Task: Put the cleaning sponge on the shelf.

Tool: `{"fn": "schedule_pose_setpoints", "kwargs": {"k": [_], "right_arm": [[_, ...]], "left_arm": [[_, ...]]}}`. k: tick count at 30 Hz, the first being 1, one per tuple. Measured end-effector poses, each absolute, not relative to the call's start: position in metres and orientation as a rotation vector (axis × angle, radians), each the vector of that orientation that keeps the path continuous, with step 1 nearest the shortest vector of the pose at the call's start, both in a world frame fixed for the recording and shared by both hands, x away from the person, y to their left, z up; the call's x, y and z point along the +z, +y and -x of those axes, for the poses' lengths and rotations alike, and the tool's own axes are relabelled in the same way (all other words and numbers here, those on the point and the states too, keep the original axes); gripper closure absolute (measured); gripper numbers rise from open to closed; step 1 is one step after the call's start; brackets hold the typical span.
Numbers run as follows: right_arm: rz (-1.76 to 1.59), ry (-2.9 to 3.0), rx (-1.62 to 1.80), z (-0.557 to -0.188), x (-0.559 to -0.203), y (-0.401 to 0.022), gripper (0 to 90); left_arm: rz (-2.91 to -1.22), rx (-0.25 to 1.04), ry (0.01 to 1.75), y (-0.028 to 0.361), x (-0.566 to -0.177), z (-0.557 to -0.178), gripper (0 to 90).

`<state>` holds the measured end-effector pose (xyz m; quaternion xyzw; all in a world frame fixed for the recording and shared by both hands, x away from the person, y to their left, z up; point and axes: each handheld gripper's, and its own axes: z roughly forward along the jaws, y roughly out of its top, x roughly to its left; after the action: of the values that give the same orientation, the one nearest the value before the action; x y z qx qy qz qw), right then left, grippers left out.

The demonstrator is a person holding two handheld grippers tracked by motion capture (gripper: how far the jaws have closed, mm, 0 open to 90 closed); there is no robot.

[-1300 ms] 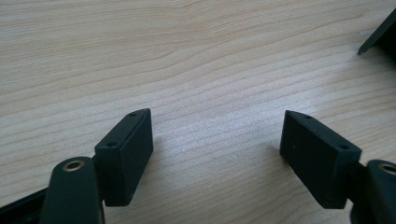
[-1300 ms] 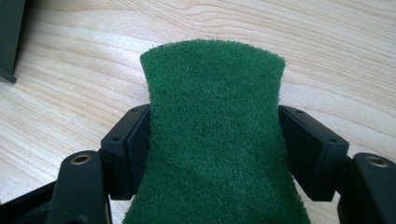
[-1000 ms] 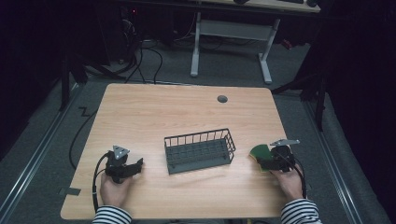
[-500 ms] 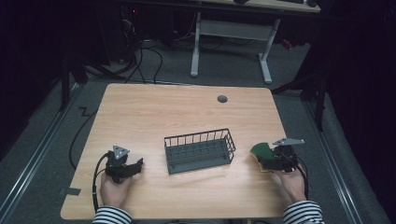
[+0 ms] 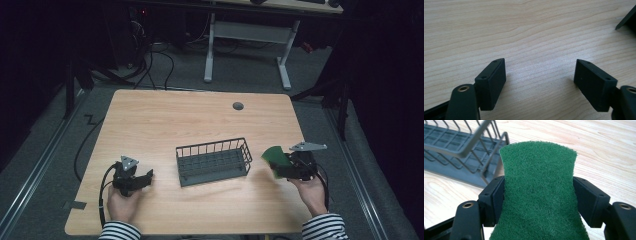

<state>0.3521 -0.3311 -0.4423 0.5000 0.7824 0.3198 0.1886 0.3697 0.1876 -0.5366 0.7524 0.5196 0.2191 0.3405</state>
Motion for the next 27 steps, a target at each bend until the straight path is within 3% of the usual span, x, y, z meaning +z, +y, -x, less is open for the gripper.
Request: {"fn": "schedule_pose_setpoints", "kwargs": {"k": [27], "right_arm": [[-1.244,2.244,1.033,-0.358,-0.395,-0.287,31.0]], "left_arm": [[-1.956,0.57,1.354,0.188,-0.537,-0.37,26.0]]}}
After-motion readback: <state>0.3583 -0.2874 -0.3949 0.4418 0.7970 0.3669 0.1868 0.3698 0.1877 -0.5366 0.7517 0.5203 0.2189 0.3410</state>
